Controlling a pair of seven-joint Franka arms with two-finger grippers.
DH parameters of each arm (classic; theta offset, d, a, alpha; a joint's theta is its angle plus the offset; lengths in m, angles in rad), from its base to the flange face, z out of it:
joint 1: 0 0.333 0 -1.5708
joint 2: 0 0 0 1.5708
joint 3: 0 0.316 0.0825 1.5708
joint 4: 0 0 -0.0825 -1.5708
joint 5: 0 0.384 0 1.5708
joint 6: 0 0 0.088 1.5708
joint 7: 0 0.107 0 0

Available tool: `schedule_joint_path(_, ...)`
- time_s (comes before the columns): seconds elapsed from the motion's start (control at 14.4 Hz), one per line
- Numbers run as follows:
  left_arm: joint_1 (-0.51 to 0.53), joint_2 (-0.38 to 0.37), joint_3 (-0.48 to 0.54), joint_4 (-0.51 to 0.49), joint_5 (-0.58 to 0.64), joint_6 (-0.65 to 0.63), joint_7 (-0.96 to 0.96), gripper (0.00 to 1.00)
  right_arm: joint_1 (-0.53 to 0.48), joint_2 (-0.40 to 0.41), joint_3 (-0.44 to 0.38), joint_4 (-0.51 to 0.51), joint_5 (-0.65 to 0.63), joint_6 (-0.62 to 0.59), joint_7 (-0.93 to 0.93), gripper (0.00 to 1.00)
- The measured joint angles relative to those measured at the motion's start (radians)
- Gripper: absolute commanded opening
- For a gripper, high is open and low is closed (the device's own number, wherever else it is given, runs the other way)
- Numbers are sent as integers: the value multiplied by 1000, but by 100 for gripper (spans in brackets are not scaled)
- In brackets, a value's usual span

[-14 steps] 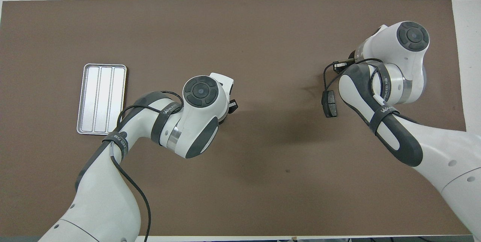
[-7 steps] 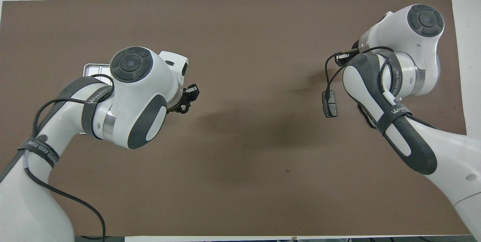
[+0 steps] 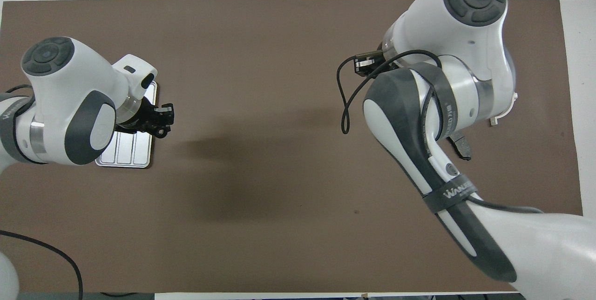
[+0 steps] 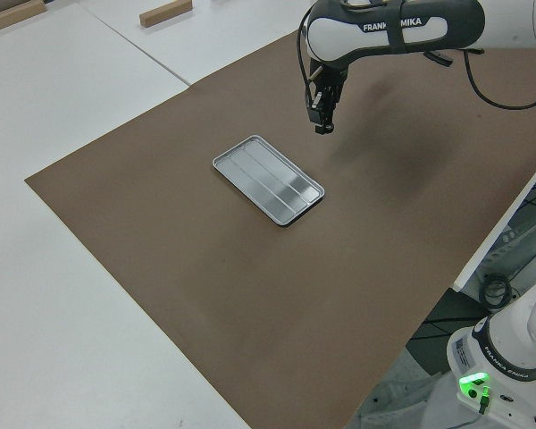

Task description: Pick bearing gear from pile to tray

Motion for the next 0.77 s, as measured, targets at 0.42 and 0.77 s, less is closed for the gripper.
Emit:
schedule_joint_path(0.42, 131, -39, 0, -192, 0, 217, 270, 0, 201, 19, 2, 6, -3, 27, 90, 0)
schedule_joint_path(0.77, 152, -55, -5, -243, 0, 260, 298, 0, 281, 87, 1, -17, -3, 82, 120, 0)
